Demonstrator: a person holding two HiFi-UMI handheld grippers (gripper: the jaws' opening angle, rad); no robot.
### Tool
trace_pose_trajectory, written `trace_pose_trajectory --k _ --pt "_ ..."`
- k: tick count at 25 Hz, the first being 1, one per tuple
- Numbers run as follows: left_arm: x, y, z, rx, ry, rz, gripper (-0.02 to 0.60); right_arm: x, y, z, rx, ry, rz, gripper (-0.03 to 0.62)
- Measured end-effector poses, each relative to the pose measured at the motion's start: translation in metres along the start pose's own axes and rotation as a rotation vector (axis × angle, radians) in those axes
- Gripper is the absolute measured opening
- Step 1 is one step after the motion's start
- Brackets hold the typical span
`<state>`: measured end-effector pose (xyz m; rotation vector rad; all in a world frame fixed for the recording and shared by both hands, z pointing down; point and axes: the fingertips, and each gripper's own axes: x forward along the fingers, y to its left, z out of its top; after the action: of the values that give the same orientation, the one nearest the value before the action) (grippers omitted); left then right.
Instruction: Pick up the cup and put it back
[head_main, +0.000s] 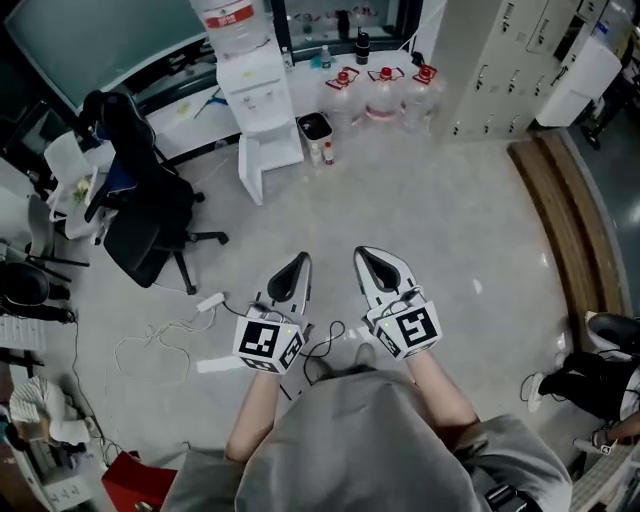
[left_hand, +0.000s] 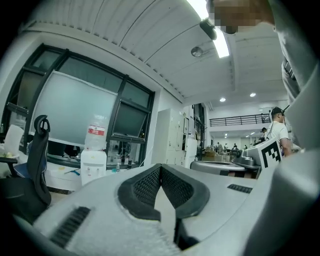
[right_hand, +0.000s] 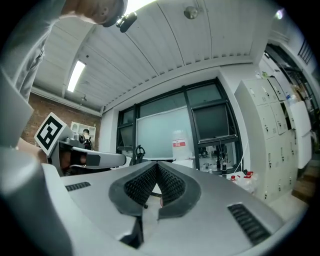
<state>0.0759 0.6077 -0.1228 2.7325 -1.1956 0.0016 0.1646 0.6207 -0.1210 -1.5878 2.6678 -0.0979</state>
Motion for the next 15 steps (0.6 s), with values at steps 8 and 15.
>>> trace_pose_trajectory --k 8,15 --pt "0.017 -0.024 -0.004 0.010 0.044 0.049 0.009 -0.029 -0.031 -0.005 0.054 0.012 0.043 0.011" --pt "0.026 -0.038 -0.019 0.037 0.078 0.064 0.009 -0.040 -0.058 -0.025 0.107 0.001 0.022 0.012"
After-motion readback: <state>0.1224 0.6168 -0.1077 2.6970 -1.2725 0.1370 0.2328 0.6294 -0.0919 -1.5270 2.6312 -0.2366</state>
